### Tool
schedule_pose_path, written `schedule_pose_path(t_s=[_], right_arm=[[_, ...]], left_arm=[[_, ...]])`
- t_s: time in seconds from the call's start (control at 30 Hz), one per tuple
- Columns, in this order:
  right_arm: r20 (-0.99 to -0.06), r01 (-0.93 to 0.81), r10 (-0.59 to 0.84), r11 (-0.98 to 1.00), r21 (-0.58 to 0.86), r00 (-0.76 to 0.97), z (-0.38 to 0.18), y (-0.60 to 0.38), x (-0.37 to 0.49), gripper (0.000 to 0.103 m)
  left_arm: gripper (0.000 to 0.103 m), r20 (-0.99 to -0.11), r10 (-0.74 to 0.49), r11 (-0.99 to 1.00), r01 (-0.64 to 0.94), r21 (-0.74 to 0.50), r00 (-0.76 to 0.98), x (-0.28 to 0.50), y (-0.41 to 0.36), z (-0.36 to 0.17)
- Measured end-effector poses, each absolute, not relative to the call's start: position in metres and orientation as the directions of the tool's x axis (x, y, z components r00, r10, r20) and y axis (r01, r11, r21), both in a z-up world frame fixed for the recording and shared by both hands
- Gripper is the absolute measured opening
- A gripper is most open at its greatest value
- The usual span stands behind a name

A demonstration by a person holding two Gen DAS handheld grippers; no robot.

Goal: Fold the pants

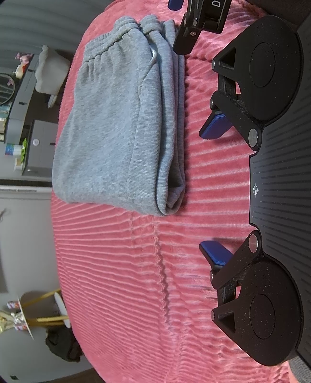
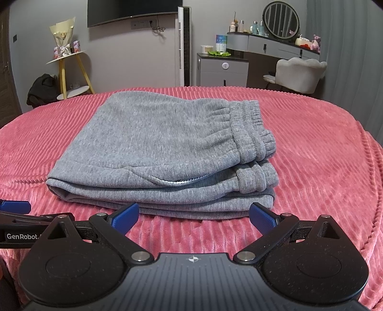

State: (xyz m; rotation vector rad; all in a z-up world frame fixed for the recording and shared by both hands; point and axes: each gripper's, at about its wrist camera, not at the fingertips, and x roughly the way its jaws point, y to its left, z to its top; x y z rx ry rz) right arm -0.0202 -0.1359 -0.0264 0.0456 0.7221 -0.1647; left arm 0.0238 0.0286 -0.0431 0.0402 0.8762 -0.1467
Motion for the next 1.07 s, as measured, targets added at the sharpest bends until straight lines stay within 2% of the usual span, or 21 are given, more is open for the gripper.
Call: schedule_pose_path(t_s=[1.07], right_arm=[[-0.66, 0.163, -0.134, 0.986, -0.017, 0.739, -0.0269, -0.1357, -0.0197, 0.099]], left_arm=[[0.095, -0.759, -0.117, 0.99, 0.137, -0.037, 0.641, 0.0197, 0.0286, -0.0413]])
